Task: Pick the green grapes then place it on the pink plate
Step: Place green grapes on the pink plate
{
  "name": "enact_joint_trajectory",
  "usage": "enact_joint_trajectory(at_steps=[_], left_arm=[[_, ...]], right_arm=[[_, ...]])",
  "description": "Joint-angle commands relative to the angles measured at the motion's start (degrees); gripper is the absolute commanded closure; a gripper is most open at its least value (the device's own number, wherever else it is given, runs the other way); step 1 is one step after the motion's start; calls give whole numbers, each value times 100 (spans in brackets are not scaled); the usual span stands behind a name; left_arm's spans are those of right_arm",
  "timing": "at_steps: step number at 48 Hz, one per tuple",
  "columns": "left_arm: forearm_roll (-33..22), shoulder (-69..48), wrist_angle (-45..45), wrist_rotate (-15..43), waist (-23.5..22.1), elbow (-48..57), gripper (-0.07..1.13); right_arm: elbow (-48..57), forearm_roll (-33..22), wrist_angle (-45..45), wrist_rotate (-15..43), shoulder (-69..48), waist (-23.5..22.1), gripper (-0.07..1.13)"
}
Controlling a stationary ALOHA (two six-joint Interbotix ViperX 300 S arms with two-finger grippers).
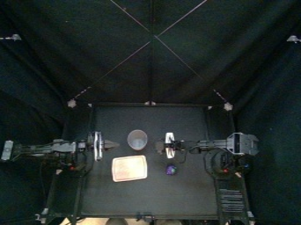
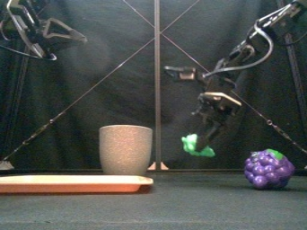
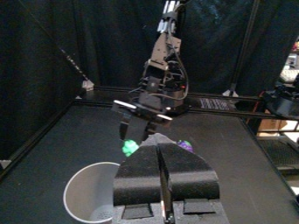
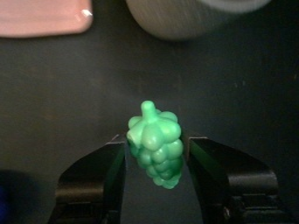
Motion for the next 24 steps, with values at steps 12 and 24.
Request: enact_joint_trajectory(at_steps=[12, 24], left_arm=[[-18, 18, -53, 35, 18, -88, 92], [-18, 9, -53, 35, 123, -53, 92]], right_arm=[[-1090, 545, 44, -18, 316, 1099, 34], [-2145, 694, 18, -70, 1424, 1371, 34]])
